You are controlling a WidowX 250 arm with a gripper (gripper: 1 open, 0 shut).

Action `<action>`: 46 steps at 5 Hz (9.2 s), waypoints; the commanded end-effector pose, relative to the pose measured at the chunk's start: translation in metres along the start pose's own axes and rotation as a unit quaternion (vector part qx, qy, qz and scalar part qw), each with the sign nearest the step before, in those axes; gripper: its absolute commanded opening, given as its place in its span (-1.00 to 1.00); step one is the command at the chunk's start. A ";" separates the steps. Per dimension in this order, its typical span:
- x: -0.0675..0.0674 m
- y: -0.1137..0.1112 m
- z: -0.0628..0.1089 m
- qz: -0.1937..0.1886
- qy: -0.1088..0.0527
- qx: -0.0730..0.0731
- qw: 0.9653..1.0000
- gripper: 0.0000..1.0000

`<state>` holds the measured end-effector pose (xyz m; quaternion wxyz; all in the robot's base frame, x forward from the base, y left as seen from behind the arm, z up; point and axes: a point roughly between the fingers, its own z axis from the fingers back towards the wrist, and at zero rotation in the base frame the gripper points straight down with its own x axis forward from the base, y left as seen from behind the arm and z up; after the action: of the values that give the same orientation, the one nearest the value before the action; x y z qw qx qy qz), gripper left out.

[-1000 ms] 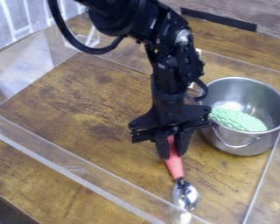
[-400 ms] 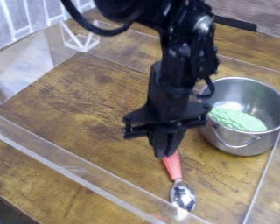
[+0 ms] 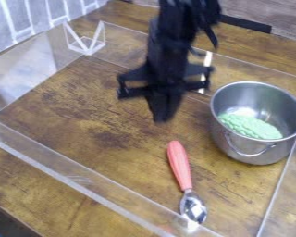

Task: Move the pink spoon to the left

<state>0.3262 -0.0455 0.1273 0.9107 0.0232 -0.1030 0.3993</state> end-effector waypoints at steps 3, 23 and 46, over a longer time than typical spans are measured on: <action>0.006 0.009 0.011 0.070 -0.018 -0.029 0.997 -1.00; -0.036 -0.032 -0.071 -0.079 0.037 -0.106 0.990 1.00; 0.077 0.049 0.018 0.024 -0.051 -0.066 0.996 -1.00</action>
<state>0.3383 0.0377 0.1312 0.9015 -0.0051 -0.1344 0.4114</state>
